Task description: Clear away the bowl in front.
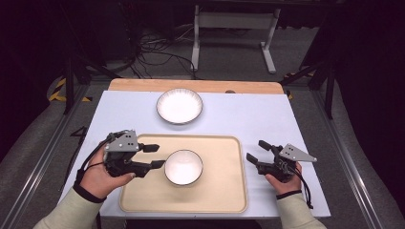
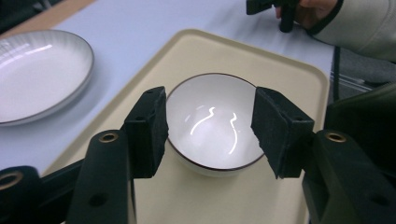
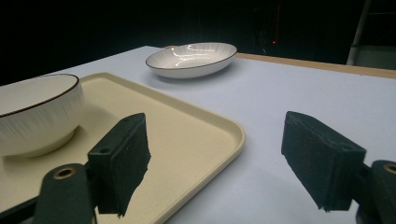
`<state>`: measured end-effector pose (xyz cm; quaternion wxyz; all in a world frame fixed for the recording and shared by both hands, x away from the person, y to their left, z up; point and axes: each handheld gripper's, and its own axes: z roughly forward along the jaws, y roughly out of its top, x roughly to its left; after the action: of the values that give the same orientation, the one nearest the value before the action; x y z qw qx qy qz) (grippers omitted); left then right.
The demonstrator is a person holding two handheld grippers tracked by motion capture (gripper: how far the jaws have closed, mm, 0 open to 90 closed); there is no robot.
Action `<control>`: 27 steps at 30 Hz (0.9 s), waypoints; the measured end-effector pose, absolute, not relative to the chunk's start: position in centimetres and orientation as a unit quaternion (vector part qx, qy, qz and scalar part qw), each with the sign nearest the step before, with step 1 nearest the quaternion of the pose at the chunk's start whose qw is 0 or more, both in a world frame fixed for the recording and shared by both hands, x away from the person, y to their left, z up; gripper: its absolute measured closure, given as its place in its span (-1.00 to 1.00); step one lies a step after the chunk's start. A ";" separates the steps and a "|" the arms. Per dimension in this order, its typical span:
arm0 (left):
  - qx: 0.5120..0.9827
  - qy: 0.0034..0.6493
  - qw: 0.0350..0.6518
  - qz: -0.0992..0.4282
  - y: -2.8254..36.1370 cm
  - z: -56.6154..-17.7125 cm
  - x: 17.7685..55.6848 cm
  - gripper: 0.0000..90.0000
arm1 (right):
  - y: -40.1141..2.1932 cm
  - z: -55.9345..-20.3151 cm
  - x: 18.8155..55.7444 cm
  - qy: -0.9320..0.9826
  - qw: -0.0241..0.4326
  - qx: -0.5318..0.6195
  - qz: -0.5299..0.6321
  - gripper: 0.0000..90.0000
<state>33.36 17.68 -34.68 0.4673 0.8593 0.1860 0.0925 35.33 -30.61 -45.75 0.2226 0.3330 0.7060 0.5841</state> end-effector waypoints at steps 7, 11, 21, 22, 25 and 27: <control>0.844 0.195 0.488 0.108 19.4 -35.7 33.2 -0.08 | -30.6 -45.8 35.3 0.706 0.224 0.333 0.584 -0.47; 0.833 0.200 0.503 0.115 20.5 -36.5 33.1 -0.13 | -30.6 -45.8 35.3 0.706 0.223 0.333 0.584 -0.48; 0.812 0.218 0.525 0.131 23.0 -38.7 33.1 -0.26 | -30.6 -45.8 35.3 0.706 0.222 0.334 0.584 -0.49; 0.810 0.221 0.528 0.131 23.3 -39.0 33.1 -0.27 | -30.6 -45.8 35.3 0.706 0.221 0.334 0.585 -0.49; 0.801 0.228 0.538 0.133 24.0 -39.8 33.0 -0.29 | -30.6 -45.8 35.3 0.706 0.221 0.334 0.585 -0.49; 0.796 0.232 0.543 0.134 24.4 -40.2 33.1 -0.31 | -30.6 -45.8 35.3 0.706 0.221 0.334 0.585 -0.49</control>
<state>33.08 24.41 -40.24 0.5430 0.7959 0.2320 0.1336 35.32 -30.62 -45.75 0.2214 0.3337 0.7056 0.5845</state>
